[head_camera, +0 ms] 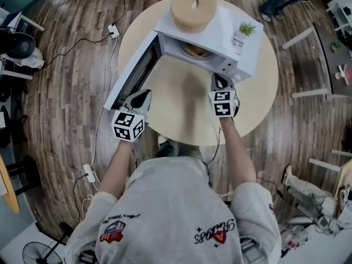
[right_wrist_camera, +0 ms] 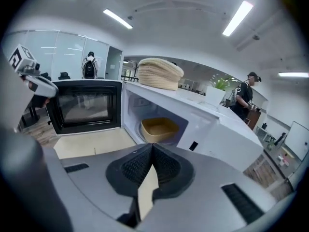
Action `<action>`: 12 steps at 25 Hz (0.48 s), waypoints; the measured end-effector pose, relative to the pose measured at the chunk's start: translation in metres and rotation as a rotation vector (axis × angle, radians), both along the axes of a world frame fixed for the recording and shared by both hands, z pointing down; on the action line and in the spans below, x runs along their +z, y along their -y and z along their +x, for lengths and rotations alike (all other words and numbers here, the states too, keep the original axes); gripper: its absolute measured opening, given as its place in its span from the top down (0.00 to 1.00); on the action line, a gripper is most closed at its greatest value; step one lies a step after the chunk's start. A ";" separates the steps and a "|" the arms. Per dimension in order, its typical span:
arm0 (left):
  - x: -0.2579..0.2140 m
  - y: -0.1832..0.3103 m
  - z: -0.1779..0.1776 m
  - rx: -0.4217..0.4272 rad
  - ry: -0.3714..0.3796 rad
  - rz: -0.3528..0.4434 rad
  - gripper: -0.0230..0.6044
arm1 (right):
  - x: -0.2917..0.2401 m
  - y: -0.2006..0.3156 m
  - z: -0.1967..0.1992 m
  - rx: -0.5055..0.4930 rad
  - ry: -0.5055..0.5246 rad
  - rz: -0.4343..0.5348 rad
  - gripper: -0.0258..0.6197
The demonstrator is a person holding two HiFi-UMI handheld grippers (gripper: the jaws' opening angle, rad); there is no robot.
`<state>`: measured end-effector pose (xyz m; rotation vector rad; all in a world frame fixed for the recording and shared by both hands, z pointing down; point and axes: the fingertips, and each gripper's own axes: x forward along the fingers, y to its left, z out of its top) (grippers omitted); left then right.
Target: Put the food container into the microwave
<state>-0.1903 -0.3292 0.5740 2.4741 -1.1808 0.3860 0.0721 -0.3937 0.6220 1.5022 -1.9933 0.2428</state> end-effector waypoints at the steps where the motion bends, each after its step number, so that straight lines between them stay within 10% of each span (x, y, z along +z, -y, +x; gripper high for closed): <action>1: -0.002 0.000 0.002 0.004 -0.006 0.002 0.96 | -0.005 -0.006 0.003 0.019 0.028 0.007 0.95; 12: -0.019 -0.008 0.032 0.080 -0.028 0.037 0.96 | -0.041 -0.062 0.023 0.165 0.330 0.107 0.95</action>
